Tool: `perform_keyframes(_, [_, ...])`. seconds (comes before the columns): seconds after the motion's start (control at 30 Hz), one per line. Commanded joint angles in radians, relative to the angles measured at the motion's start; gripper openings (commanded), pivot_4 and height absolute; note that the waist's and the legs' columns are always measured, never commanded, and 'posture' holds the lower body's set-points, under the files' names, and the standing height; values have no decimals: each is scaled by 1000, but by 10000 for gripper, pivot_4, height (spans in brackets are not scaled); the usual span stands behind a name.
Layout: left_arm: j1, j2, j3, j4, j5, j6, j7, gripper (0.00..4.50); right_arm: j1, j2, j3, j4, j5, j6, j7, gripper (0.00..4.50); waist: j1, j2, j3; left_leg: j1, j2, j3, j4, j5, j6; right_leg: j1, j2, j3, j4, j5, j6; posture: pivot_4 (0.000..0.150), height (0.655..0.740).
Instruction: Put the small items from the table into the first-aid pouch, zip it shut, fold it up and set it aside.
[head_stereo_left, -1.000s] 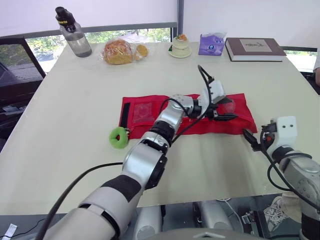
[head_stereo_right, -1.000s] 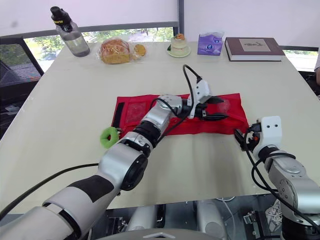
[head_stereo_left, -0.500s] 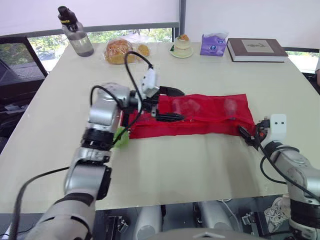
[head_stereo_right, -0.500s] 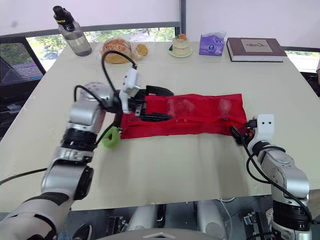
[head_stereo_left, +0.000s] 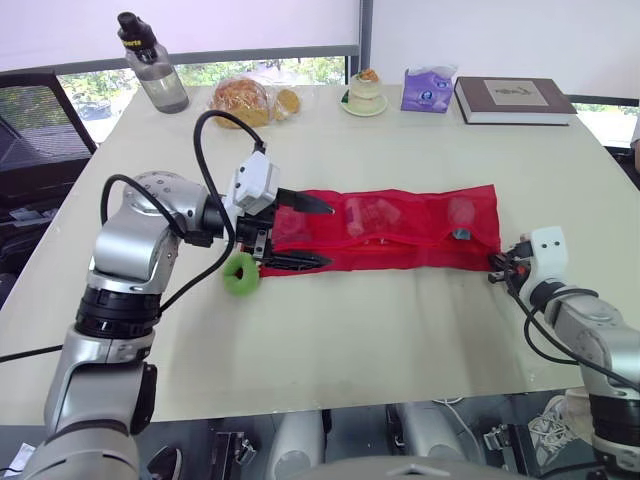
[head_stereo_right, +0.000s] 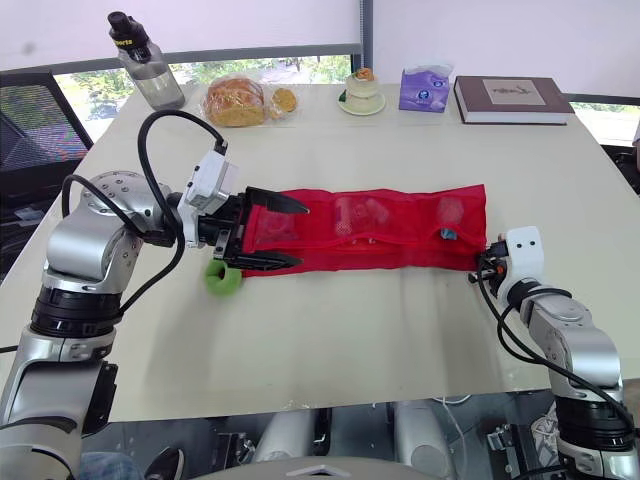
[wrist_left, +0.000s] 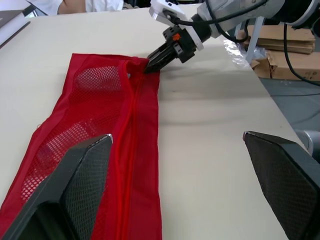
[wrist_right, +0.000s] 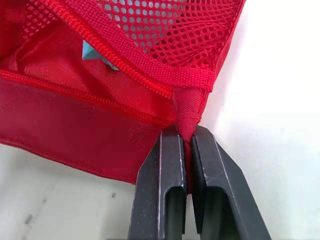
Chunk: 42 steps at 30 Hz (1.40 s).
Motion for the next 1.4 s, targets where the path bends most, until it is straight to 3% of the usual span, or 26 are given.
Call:
perform_keyframes(0.03, [8,21,27,-52,-28,14,37,45000,63,-87,-43,32,-98,-47,-25,745,9,0,0,0,0,0,0,0,0,0,0,0,0,0,0,1500,7400])
perform_keyframes(0.23, [4,22,18,-50,-31,23,67,45000,93,-179,-141,162,-217,-81,-146,745,33,0,0,0,-2,1,1,0,0,1,-2,0,-1,-1,-1,1500,7400])
perform_keyframes(0.47, [3,19,10,-55,-44,24,87,45000,110,-229,-191,266,-264,-184,-154,745,21,0,0,0,-1,2,1,0,0,1,-1,1,0,0,0,1500,7400])
perform_keyframes(0.57, [12,20,12,-48,-40,28,105,45000,133,-247,-212,241,-238,-209,-83,8882,16,0,0,0,-1,2,1,0,0,0,-1,1,0,0,0,1500,7400])
perform_keyframes(0.67, [32,29,12,-34,-15,59,160,45000,196,-268,-270,174,-187,-198,7,22036,14,0,0,0,-1,2,0,0,0,0,0,2,0,0,0,1500,7400])
perform_keyframes(0.7, [43,32,16,-33,-14,77,179,45000,234,-277,-306,123,-153,-163,52,23913,15,0,0,1,-1,2,0,0,0,0,0,2,0,0,0,1500,7400])
perform_keyframes(0.8, [64,27,32,-24,-25,117,234,45000,322,-290,-402,-24,-48,-80,166,36399,17,1,0,0,0,1,-1,0,0,0,0,2,0,-2,3,1500,7400])
perform_keyframes(0.83, [71,21,35,-14,-26,125,253,45000,345,-289,-444,-80,-1,-63,207,42577,16,1,0,0,0,1,-1,0,0,0,0,1,0,-2,3,1500,7400])
perform_keyframes(0.97, [83,-33,31,60,-16,150,337,45000,434,-259,-566,-291,180,-15,339,44299,16,0,0,1,1,1,0,0,0,1,1,1,0,-2,4,1500,7400])
perform_keyframes(1.13, [52,-115,22,179,-17,246,425,45000,492,-196,-618,-507,388,25,377,44299,20,0,0,1,1,-1,0,0,0,1,1,0,0,-2,4,1500,7400])
perform_keyframes(1.4, [-41,-255,17,315,-87,480,476,45000,432,-174,-540,-589,483,-56,357,44299,20,-2,0,0,-1,0,1,0,0,1,-1,0,0,-2,4,1500,7400])
